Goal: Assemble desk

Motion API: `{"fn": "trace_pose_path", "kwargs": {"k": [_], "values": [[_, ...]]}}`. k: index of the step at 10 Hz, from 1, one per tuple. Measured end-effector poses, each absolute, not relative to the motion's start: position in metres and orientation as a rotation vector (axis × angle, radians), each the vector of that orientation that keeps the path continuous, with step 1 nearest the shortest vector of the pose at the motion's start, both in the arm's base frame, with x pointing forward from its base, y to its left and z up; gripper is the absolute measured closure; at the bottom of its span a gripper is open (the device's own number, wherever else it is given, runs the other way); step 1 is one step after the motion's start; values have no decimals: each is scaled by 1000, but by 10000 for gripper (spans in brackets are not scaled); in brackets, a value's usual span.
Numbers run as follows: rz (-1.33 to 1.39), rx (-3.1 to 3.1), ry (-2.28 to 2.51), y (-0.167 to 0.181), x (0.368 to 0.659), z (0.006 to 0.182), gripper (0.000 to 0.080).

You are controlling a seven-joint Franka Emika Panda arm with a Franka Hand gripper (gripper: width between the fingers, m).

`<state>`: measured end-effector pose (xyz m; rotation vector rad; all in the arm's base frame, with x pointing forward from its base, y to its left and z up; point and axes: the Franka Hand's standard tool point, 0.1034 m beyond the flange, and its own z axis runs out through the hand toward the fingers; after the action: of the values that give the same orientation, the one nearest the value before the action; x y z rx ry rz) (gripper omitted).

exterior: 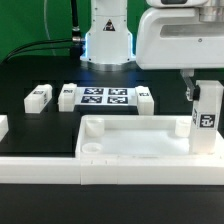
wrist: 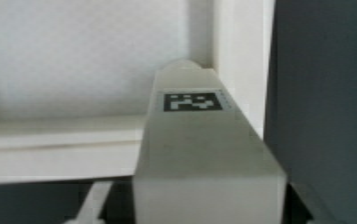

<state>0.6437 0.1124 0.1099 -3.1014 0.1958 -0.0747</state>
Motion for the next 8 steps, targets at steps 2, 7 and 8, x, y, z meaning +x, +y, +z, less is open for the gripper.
{"fn": "trace_pose_path", "kwargs": {"k": [2, 7, 8], "values": [[-79, -3071, 449, 111, 644, 110, 511], [-72, -2996, 928, 91, 644, 111, 504], [-73, -2983, 998, 87, 644, 111, 504]]}}
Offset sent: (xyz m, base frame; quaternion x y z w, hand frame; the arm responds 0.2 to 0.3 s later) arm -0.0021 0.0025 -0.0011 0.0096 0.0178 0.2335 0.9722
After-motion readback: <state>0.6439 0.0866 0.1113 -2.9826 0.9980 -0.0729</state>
